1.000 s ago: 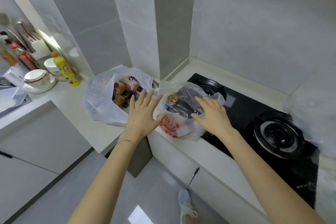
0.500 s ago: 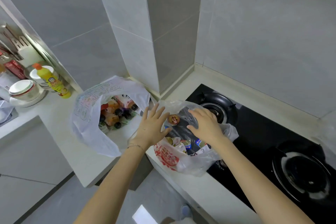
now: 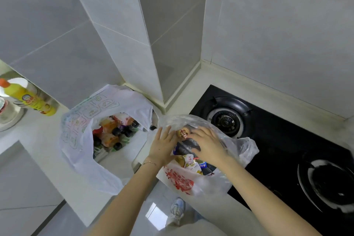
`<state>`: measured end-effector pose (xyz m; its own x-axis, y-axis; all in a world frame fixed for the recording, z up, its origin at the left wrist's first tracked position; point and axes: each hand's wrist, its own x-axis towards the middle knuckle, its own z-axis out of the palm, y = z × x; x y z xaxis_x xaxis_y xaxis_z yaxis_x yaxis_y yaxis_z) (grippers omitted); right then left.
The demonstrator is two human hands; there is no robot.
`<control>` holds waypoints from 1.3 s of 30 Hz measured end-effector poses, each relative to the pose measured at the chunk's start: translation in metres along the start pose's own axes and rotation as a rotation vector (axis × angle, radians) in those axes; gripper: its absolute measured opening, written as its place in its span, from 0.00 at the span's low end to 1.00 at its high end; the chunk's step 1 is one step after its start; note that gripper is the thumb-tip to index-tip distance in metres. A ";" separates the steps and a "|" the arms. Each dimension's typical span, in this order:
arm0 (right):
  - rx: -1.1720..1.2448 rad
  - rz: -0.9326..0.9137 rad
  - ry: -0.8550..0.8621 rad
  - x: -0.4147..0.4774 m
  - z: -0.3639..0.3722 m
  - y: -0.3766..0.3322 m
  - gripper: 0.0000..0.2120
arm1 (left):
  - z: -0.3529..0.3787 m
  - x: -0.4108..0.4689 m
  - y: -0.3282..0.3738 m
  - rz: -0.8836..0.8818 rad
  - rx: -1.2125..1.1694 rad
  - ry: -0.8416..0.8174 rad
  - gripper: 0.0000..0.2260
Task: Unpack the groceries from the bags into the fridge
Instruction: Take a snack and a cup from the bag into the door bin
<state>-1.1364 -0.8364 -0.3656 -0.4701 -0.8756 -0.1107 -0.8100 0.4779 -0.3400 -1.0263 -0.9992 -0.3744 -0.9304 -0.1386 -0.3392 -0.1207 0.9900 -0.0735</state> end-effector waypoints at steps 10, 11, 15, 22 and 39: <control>-0.057 0.182 -0.202 0.032 0.048 -0.027 0.26 | 0.025 0.002 -0.037 -0.010 0.095 -0.121 0.32; -0.061 0.197 -0.211 0.034 0.050 -0.029 0.27 | 0.027 0.002 -0.039 -0.009 0.084 -0.124 0.32; -0.089 0.254 -0.231 0.044 0.060 -0.036 0.30 | 0.037 -0.001 -0.045 -0.015 0.012 -0.128 0.31; -0.178 0.345 -0.254 0.057 0.071 -0.047 0.28 | 0.039 -0.006 -0.044 -0.054 -0.157 -0.071 0.28; -0.026 0.391 -0.188 0.062 0.074 -0.050 0.29 | 0.036 -0.004 -0.025 -0.205 -0.537 0.069 0.19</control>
<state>-1.0991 -0.9200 -0.4247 -0.6729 -0.6250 -0.3957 -0.5934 0.7755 -0.2157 -1.0075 -1.0244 -0.4052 -0.8877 -0.3447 -0.3052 -0.4429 0.8205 0.3614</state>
